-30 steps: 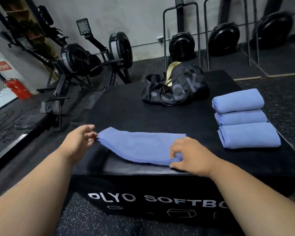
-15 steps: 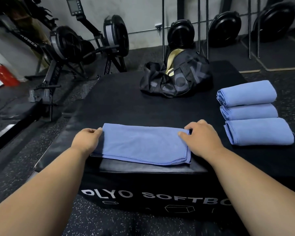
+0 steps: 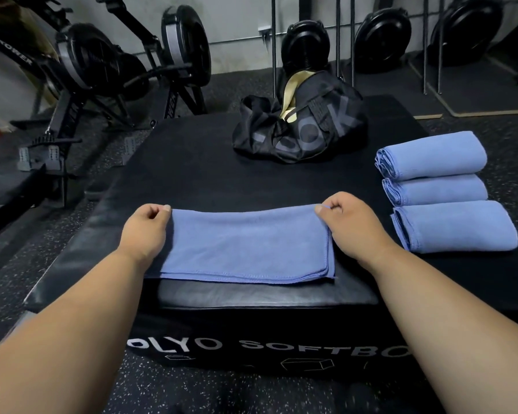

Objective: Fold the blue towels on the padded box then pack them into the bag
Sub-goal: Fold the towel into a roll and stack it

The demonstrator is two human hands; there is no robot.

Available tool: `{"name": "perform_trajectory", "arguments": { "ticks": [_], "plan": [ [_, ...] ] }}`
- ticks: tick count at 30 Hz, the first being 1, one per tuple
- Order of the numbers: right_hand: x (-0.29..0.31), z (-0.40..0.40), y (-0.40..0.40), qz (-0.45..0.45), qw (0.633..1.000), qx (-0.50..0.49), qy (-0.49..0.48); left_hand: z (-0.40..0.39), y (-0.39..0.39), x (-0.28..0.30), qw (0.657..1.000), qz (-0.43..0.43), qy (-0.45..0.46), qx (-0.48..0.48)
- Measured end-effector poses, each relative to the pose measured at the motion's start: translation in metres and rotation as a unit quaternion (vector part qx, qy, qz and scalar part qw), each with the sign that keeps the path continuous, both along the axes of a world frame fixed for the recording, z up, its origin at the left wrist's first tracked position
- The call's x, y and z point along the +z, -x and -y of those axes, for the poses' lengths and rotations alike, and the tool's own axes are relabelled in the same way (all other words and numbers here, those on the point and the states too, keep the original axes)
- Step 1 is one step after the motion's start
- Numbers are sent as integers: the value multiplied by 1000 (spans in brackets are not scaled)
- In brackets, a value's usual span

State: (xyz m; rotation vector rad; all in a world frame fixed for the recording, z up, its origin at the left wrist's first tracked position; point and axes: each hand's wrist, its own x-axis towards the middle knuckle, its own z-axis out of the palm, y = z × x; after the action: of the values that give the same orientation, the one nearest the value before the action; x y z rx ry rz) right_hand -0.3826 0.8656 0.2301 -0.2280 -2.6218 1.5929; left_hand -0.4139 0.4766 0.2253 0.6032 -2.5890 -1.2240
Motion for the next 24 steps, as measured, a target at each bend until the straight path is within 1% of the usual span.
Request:
{"name": "perform_trajectory", "arguments": {
  "ticks": [3,6,10,12,14,15,16,17,18,19,20,22,24],
  "plan": [
    [1,0,4,1,1000,-21,11,2,-1,-4,1000,-17,-14,3],
    [-1,-2,9,10,999,-34,31,7,4,-4,1000,-1,1,-13],
    [0,-2,15,28,999,-5,23,6,12,2,999,24,-9,-42],
    [-3,-1,14,33,999,30,0,11,15,6,995,60,23,-76],
    [-5,0,14,12,999,30,-7,14,14,10,989,88,54,-105],
    [-4,1,14,4,1000,16,25,17,14,11,990,79,58,-98],
    [0,2,14,-1,996,1,84,17,12,14,994,54,33,-91],
    [3,4,14,2,990,-14,142,17,9,18,997,24,-11,-75],
    [4,4,15,3,985,-26,170,17,8,20,997,2,-55,-61],
    [5,3,16,0,987,-32,156,16,7,21,994,-6,-91,-62],
    [4,3,17,-1,993,-32,114,14,4,21,993,5,-89,-75],
    [1,1,16,5,999,-25,34,13,0,13,994,43,-21,-96],
    [0,0,14,22,999,-20,20,11,-8,5,991,67,17,-119]
  ]
}}
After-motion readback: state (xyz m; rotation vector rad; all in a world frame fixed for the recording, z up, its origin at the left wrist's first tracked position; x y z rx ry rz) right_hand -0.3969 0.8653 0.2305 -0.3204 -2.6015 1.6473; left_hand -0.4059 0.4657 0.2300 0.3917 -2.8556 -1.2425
